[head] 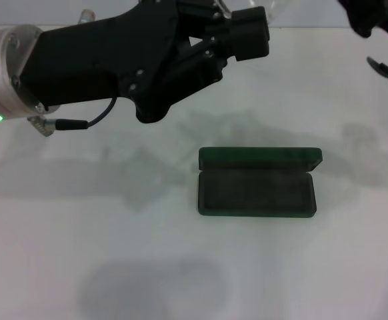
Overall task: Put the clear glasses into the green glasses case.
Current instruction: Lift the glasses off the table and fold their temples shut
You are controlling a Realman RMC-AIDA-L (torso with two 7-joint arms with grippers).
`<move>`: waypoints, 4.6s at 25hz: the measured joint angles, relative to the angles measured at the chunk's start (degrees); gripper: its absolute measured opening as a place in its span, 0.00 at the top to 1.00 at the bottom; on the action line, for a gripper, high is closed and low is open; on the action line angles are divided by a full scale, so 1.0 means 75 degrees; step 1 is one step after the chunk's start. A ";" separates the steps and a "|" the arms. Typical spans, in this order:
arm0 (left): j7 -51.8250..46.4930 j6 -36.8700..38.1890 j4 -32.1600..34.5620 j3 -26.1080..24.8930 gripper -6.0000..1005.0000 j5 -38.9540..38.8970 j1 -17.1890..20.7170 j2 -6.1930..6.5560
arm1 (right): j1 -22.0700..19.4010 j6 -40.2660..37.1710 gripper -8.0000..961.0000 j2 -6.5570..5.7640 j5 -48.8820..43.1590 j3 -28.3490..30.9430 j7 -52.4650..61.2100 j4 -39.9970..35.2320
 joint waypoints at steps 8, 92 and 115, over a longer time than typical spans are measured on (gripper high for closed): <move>0.0028 -0.0010 -0.0284 -0.0001 0.92 -0.0155 -0.0065 0.0004 | 0.0085 0.0023 0.90 0.0002 -0.0014 -0.0182 -0.0003 0.0145; 0.0187 0.0058 -0.0259 -0.0432 0.91 0.0057 -0.0055 0.0126 | -0.0273 0.0513 0.89 -0.0076 0.1368 -0.0837 -0.0532 0.0064; 0.0199 0.0070 -0.0235 -0.0370 0.91 0.0042 -0.0226 0.0086 | 0.0138 0.1084 0.89 0.0002 0.1319 -0.2471 -0.0638 0.0064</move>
